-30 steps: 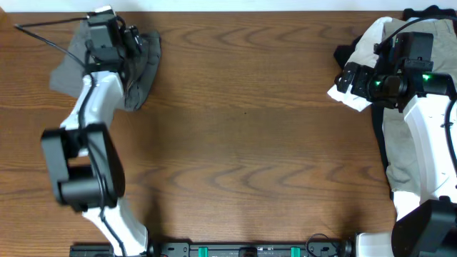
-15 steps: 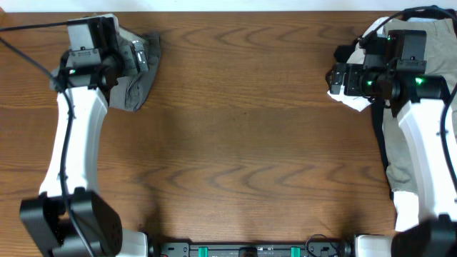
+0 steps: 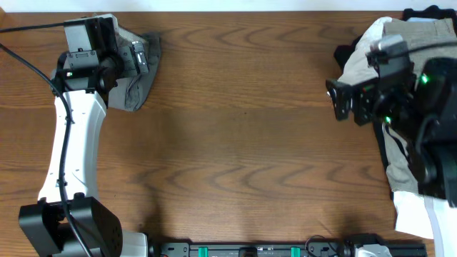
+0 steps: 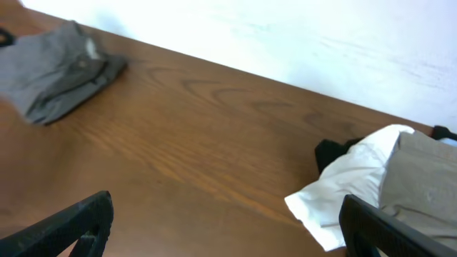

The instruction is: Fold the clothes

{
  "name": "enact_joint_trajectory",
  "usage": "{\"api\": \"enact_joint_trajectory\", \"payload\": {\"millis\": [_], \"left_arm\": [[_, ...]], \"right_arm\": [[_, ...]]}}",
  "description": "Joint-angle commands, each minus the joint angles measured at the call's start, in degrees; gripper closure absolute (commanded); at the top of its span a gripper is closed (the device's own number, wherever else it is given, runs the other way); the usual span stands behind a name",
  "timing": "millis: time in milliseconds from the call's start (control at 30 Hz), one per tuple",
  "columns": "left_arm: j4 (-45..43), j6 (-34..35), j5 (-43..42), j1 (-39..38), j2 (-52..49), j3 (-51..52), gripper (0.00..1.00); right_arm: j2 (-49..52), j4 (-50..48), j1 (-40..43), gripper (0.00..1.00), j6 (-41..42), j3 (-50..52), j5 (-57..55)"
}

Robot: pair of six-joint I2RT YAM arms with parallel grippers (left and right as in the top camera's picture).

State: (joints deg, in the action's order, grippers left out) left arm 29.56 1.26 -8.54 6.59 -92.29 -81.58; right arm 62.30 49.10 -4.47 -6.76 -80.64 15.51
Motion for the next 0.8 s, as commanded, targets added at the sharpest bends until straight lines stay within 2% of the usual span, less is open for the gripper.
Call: {"api": "enact_joint_trajectory", "payload": {"millis": [0,167,300,400,567,767], "left_arm": [[0.00,-0.15,-0.22,0.09,-0.28,-0.20,0.02],[0.00,-0.15,-0.22,0.09,-0.28,-0.20,0.02],[0.00,-0.15,-0.22,0.09,-0.28,-0.20,0.02],[0.00,-0.15,-0.22,0.09,-0.28,-0.20,0.02],[0.00,-0.15,-0.22,0.09,-0.28,-0.17,0.02],[0.00,-0.15,-0.22,0.09,-0.28,-0.17,0.02]], "right_arm": [[-1.55,1.14,-0.48,0.01,-1.01,-0.68,1.88],[-2.10,2.08,-0.46,0.01,-1.11,-0.68,1.66],[-2.10,7.34,-0.59,0.01,-1.25,-0.66,-3.54],[-3.37,6.19,-1.07,0.01,-1.25,0.79,-4.57],[-11.04,-6.91,-0.48,0.01,-1.25,10.71,-4.57],[-24.74,-28.39,-0.31,0.01,-1.09,34.97,-4.46]]}}
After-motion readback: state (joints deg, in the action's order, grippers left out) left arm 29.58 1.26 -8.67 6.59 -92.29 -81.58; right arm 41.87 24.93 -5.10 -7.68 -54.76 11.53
